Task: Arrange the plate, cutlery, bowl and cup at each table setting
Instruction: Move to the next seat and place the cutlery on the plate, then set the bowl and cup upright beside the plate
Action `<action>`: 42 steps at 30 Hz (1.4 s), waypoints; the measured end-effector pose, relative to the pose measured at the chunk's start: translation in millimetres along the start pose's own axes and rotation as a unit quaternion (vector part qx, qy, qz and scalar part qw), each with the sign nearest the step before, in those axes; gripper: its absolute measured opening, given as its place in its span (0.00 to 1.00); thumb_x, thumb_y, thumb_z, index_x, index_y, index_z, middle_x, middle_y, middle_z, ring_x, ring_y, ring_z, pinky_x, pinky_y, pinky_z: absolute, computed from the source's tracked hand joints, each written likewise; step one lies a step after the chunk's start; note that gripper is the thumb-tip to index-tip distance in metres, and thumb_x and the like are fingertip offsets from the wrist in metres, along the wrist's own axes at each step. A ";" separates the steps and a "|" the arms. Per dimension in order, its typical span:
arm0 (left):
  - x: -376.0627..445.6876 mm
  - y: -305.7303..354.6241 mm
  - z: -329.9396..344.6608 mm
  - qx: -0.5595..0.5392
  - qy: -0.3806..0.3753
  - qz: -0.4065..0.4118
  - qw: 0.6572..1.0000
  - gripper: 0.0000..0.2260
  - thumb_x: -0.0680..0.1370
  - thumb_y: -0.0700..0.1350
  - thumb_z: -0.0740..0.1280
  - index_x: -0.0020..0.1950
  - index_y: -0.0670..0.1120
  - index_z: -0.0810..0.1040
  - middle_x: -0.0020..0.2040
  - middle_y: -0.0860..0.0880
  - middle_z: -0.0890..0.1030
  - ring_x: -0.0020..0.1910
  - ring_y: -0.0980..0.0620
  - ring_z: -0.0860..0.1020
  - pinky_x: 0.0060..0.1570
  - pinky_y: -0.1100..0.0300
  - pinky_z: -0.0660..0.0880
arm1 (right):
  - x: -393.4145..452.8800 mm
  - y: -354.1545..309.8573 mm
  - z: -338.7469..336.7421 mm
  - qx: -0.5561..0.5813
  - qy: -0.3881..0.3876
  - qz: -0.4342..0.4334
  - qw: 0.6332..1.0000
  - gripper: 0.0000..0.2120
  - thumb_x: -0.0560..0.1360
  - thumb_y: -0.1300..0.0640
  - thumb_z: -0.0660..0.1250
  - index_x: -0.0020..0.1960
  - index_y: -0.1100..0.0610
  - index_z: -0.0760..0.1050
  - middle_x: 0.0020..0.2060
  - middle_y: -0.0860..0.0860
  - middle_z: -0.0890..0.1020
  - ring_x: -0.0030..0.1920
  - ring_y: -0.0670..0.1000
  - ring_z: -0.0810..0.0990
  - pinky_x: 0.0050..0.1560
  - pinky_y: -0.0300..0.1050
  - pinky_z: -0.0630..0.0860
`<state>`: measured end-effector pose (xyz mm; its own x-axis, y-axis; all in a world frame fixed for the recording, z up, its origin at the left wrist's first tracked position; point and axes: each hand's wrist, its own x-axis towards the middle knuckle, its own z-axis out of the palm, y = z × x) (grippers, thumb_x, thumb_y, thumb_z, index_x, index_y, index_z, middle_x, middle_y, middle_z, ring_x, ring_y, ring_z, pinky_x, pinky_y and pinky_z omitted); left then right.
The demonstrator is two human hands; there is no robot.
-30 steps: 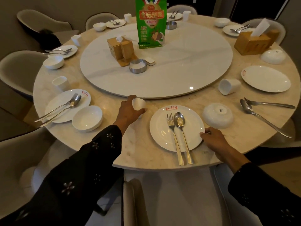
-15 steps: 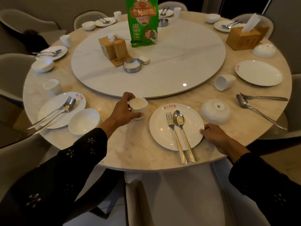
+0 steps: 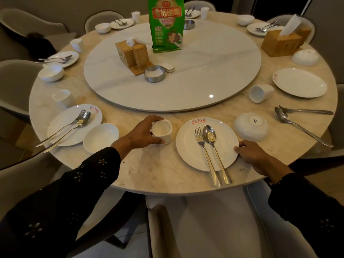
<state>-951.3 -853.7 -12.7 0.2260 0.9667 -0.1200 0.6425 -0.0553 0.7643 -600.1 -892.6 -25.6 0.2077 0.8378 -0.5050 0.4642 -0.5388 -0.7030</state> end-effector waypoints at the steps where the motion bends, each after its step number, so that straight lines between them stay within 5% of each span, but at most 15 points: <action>1: -0.6 -0.1 1.1 0.002 -0.003 0.006 1.000 0.35 0.65 0.38 0.80 0.67 0.48 0.68 0.65 0.48 0.71 0.62 0.47 0.73 0.59 0.51 0.76 | 0.0 -0.1 0.1 -0.001 0.000 0.002 1.000 0.06 0.80 0.60 0.61 0.54 0.61 0.74 0.50 0.58 0.78 0.48 0.56 0.76 0.47 0.50 0.72; 14: -4.2 2.5 9.5 0.019 -0.001 0.018 1.000 0.36 0.66 0.39 0.79 0.70 0.46 0.66 0.68 0.47 0.69 0.64 0.47 0.71 0.62 0.52 0.74 | 0.8 2.0 0.1 0.002 0.003 -0.011 1.000 0.06 0.80 0.60 0.61 0.54 0.61 0.73 0.49 0.57 0.77 0.42 0.51 0.74 0.43 0.47 0.70; 19: -11.7 8.0 8.1 0.028 0.003 -0.021 0.999 0.46 0.64 0.45 0.81 0.75 0.49 0.59 0.72 0.48 0.66 0.69 0.49 0.67 0.65 0.56 0.67 | -0.4 6.4 -0.5 0.030 0.012 -0.026 0.999 0.07 0.79 0.60 0.62 0.54 0.61 0.75 0.48 0.56 0.78 0.45 0.53 0.76 0.47 0.48 0.73; 27: -30.9 70.4 31.6 0.017 0.151 0.011 0.988 0.41 0.65 0.58 0.77 0.73 0.51 0.64 0.70 0.52 0.69 0.67 0.55 0.69 0.64 0.60 0.67 | -14.2 14.9 -1.8 0.095 0.094 -0.076 0.988 0.08 0.78 0.55 0.64 0.50 0.60 0.76 0.46 0.53 0.78 0.47 0.52 0.74 0.48 0.43 0.68; 31: -20.5 123.3 72.3 -0.001 0.164 0.039 0.986 0.36 0.67 0.55 0.77 0.71 0.51 0.67 0.65 0.56 0.72 0.63 0.59 0.71 0.59 0.67 0.68 | -19.8 32.5 -22.7 0.128 0.099 -0.108 0.981 0.08 0.79 0.54 0.63 0.52 0.58 0.76 0.47 0.51 0.79 0.49 0.52 0.76 0.47 0.41 0.68; 36: 15.3 172.9 137.8 -0.045 0.181 0.026 0.982 0.30 0.69 0.55 0.76 0.67 0.49 0.71 0.62 0.52 0.76 0.60 0.56 0.75 0.58 0.64 0.72 | 9.1 40.3 -74.9 0.120 0.133 -0.192 0.965 0.08 0.79 0.53 0.63 0.56 0.55 0.73 0.55 0.54 0.77 0.53 0.50 0.75 0.50 0.42 0.70; 42: 68.8 209.7 199.4 -0.013 0.159 -0.060 0.985 0.32 0.71 0.57 0.74 0.69 0.44 0.69 0.66 0.47 0.74 0.63 0.49 0.74 0.55 0.61 0.70 | 52.6 28.4 -111.8 0.057 0.060 -0.179 0.980 0.21 0.79 0.49 0.62 0.69 0.56 0.68 0.67 0.57 0.72 0.66 0.56 0.71 0.62 0.47 0.69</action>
<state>-654.9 -848.6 12.9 -0.0941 0.9955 -0.0080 0.6300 0.0658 0.7738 -479.7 -854.0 -16.1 0.1519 0.9757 -0.1577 0.4287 -0.2088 -0.8790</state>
